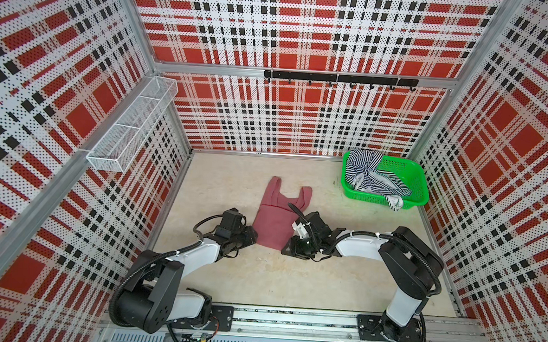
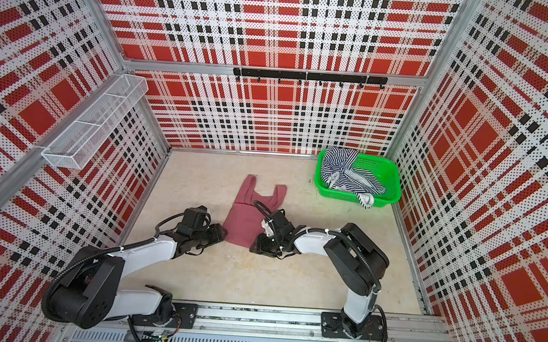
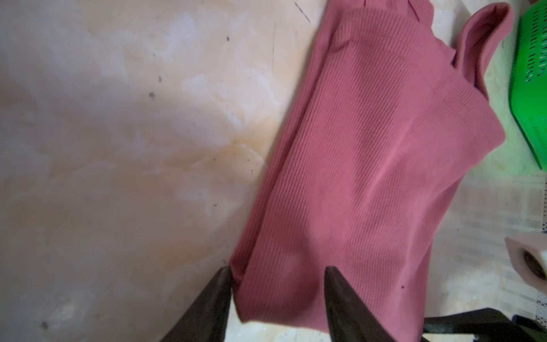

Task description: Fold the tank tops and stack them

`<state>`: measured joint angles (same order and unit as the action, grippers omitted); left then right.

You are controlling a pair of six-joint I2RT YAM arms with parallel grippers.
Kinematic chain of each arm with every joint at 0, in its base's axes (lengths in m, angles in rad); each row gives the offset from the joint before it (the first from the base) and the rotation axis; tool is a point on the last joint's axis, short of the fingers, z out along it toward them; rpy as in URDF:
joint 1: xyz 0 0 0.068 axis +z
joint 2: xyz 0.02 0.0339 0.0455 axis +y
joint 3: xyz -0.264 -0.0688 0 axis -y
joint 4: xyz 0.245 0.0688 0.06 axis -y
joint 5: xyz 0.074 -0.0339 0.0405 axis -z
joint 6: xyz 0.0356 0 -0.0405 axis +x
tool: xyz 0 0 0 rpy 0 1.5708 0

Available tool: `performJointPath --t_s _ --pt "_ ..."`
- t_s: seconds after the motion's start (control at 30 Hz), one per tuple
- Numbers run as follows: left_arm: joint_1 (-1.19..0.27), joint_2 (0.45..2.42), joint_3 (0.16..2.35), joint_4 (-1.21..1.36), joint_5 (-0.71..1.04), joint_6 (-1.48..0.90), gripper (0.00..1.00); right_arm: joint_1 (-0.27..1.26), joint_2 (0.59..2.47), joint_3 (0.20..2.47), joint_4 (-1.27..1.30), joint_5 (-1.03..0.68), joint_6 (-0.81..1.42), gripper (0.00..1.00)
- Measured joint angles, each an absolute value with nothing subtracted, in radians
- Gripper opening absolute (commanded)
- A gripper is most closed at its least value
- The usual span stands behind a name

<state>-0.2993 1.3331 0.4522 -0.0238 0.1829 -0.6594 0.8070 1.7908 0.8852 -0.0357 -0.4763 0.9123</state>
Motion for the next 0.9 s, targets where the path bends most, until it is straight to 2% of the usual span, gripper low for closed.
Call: performJointPath --t_s 0.33,0.47,0.67,0.9 --pt "-0.299 1.349 0.444 0.008 0.176 -0.673 0.39 0.808 1.824 0.908 -0.012 -0.496 0.934 0.42" --pt "-0.306 1.354 0.443 0.007 0.170 -0.681 0.31 0.808 1.840 0.928 -0.023 -0.490 0.934 0.31" --pt "-0.390 1.343 0.415 0.028 0.149 -0.725 0.15 0.789 1.840 0.920 -0.059 -0.456 0.933 0.02" --pt "-0.501 1.290 0.381 0.006 0.126 -0.809 0.03 0.765 1.790 0.908 -0.150 -0.419 0.894 0.00"
